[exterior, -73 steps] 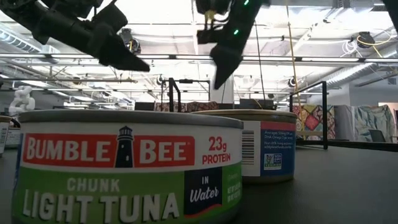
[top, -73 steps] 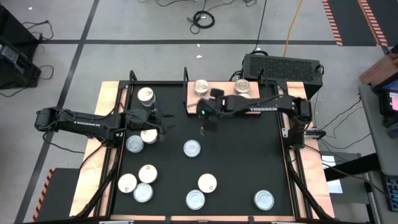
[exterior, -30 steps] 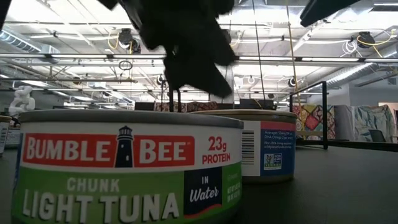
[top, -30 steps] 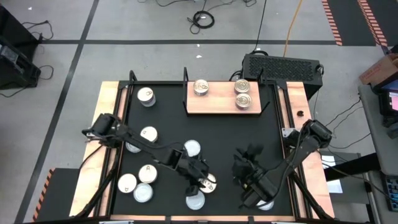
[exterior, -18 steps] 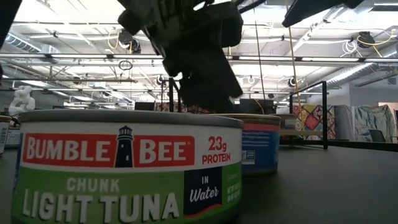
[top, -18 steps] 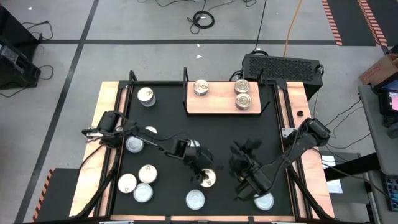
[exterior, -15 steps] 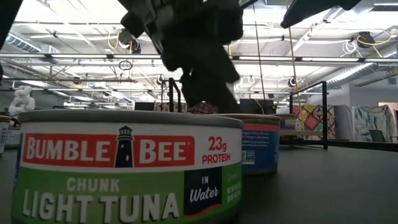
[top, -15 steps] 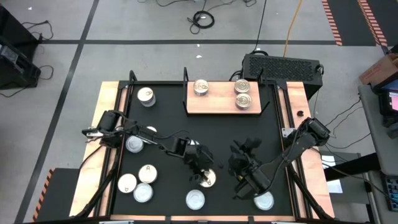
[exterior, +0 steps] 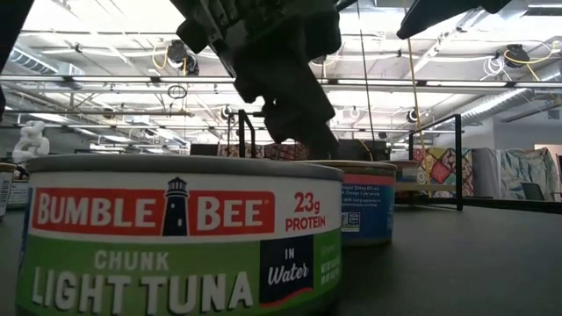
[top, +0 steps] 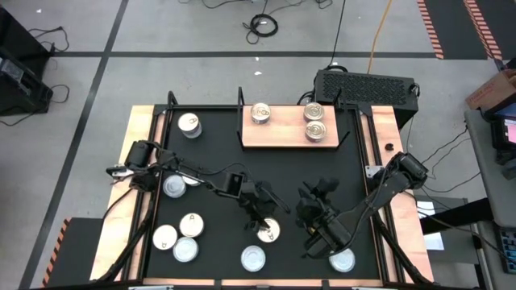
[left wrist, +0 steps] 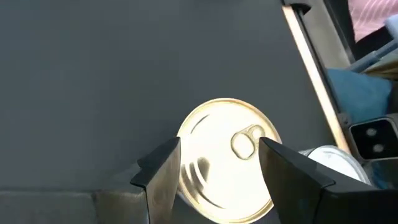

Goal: Stack canned seafood by type on shelf
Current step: Put the blue pink tuna can on the shelf

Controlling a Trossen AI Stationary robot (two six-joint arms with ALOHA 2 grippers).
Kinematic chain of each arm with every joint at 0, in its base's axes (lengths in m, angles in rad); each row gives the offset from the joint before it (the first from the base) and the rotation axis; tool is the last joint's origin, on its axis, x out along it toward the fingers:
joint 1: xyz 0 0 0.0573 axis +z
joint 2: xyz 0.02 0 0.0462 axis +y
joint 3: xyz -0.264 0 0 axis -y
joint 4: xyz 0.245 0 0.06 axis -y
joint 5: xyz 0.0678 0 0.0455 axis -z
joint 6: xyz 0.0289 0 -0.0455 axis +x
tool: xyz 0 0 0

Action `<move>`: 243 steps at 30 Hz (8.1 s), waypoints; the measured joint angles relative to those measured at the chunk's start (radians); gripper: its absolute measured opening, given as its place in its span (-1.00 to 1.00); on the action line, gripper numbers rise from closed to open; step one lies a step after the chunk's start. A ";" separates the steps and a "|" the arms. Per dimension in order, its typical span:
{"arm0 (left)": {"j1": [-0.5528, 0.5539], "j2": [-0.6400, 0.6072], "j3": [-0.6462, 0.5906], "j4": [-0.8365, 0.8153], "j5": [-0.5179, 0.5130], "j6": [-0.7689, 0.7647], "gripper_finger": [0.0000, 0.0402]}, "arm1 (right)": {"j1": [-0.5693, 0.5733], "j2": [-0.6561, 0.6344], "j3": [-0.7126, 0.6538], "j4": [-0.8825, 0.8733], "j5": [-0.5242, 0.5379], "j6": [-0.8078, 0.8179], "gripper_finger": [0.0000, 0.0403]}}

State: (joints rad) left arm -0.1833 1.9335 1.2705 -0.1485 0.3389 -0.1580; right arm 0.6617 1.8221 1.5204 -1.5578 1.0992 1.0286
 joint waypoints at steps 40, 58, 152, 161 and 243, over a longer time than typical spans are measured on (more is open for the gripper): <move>0.015 0.088 0.003 -0.017 0.030 0.007 -0.58 | 0.002 0.000 0.000 0.000 -0.004 0.007 -0.34; 0.081 0.090 -0.003 -0.008 0.204 -0.048 -0.99 | 0.027 0.000 0.000 -0.013 -0.005 0.007 -0.34; 0.726 -0.100 0.008 -0.017 -0.120 0.122 -1.00 | -0.021 0.000 0.000 -0.013 0.004 0.022 -0.34; 0.718 -0.100 0.008 -0.013 -0.177 0.119 -0.80 | -0.021 0.000 0.000 -0.013 0.004 0.022 -0.34; 0.498 -0.072 0.008 -0.089 -0.464 0.349 -0.87 | -0.087 0.000 0.000 -0.013 0.027 -0.027 -0.34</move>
State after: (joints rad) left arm 0.3146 1.8614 1.2782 -0.2378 -0.1255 0.1912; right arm 0.5747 1.8225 1.5204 -1.5703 1.1262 1.0012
